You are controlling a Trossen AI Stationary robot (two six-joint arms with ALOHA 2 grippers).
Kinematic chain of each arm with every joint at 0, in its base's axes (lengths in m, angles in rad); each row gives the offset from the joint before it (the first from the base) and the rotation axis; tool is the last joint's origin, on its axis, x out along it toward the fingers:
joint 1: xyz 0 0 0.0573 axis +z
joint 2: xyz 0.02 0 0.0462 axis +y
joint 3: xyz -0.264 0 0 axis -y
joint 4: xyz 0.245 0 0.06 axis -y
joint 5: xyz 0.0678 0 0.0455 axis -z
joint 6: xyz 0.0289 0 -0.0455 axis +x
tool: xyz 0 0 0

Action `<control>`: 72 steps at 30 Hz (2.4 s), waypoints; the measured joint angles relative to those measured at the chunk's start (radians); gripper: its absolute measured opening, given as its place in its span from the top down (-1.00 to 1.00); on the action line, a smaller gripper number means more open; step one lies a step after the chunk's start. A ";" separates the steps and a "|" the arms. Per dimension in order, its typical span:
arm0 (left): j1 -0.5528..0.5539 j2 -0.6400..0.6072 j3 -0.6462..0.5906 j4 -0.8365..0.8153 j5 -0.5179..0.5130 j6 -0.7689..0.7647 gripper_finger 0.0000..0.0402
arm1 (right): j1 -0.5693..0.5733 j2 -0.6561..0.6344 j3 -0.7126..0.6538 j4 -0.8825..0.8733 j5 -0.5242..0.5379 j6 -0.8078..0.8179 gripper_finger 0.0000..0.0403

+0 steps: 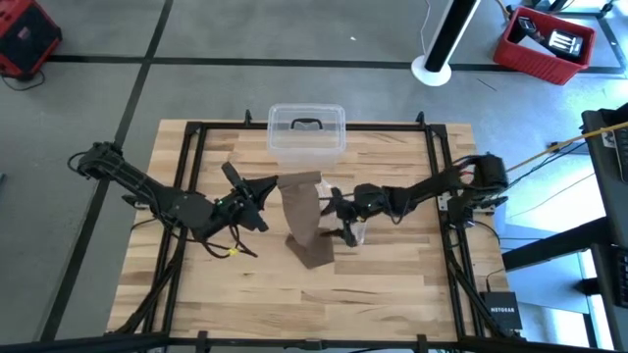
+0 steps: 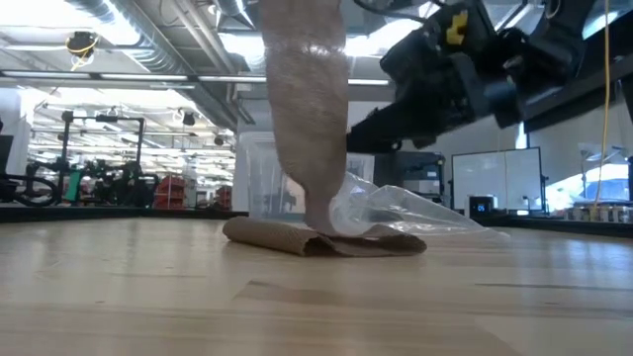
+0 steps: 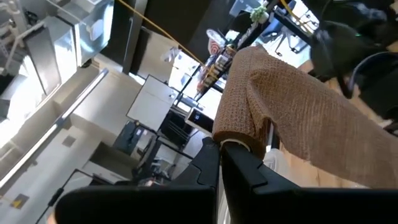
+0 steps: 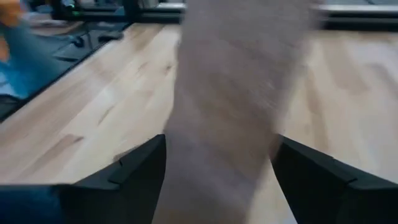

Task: Roll bandage
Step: Roll the brown bandage

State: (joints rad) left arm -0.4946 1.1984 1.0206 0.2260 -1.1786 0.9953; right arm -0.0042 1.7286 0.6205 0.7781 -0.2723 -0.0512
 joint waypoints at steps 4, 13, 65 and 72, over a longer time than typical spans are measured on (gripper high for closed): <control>0.001 0.000 0.000 0.004 0.002 -0.001 1.00 | -0.012 0.081 0.012 0.139 0.042 -0.005 -0.41; 0.032 0.000 0.000 0.002 0.005 -0.037 1.00 | 0.055 0.170 0.090 0.145 -0.075 0.036 0.05; -0.004 0.501 0.000 -0.086 0.264 -0.744 1.00 | 0.191 -0.339 1.083 -0.919 0.700 -0.190 0.96; -0.044 0.513 0.000 -0.036 0.279 -0.730 1.00 | 0.024 -0.268 1.056 -1.032 0.695 -0.169 0.92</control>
State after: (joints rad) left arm -0.5389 1.7111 1.0206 0.1898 -0.8997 0.2649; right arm 0.0202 1.4608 1.6764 -0.2537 0.4225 -0.2203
